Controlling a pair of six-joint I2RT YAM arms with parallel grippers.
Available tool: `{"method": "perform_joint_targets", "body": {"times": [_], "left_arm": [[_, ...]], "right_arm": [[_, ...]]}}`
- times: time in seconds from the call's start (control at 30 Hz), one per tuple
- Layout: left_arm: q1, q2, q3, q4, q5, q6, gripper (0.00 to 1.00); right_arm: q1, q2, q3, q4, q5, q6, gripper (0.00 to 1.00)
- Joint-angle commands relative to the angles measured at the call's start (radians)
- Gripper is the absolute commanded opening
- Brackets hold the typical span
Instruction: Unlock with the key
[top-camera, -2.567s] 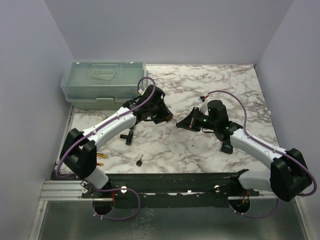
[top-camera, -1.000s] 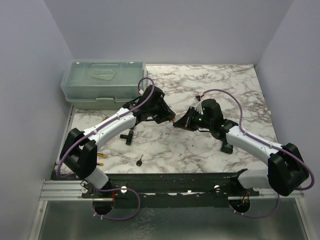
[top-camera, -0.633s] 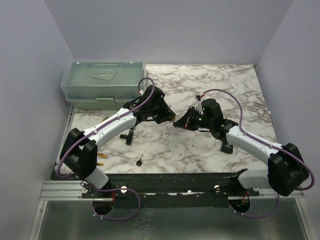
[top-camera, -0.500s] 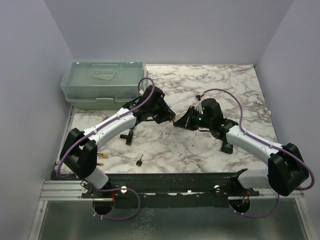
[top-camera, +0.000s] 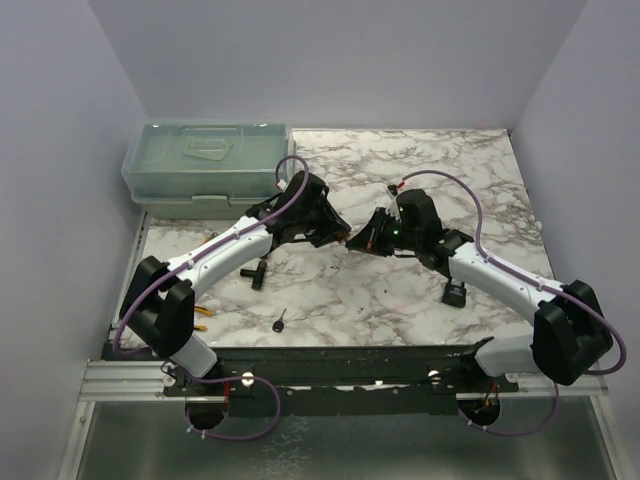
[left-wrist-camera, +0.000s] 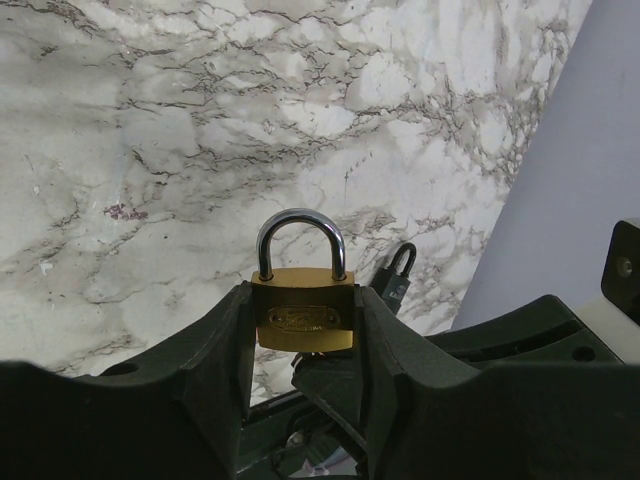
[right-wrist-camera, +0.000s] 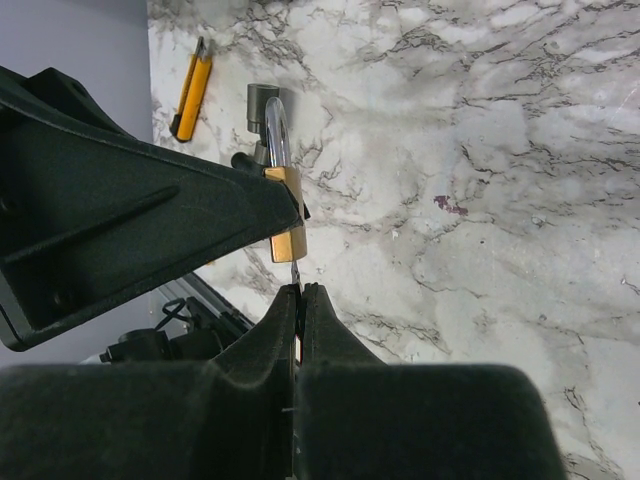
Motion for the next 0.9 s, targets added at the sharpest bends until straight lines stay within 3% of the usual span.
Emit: {"method": "perform_joint_targets", "body": {"times": [0.0, 0.87], "left_arm": [[-0.006, -0.02, -0.003, -0.008, 0.006, -0.002, 0.0], [-0.028, -0.016, 0.011, -0.007, 0.014, -0.02, 0.0]], "right_arm": [[0.005, 0.022, 0.041, -0.027, 0.068, -0.03, 0.0], [0.01, 0.018, 0.049, -0.008, 0.119, -0.014, 0.0]]}}
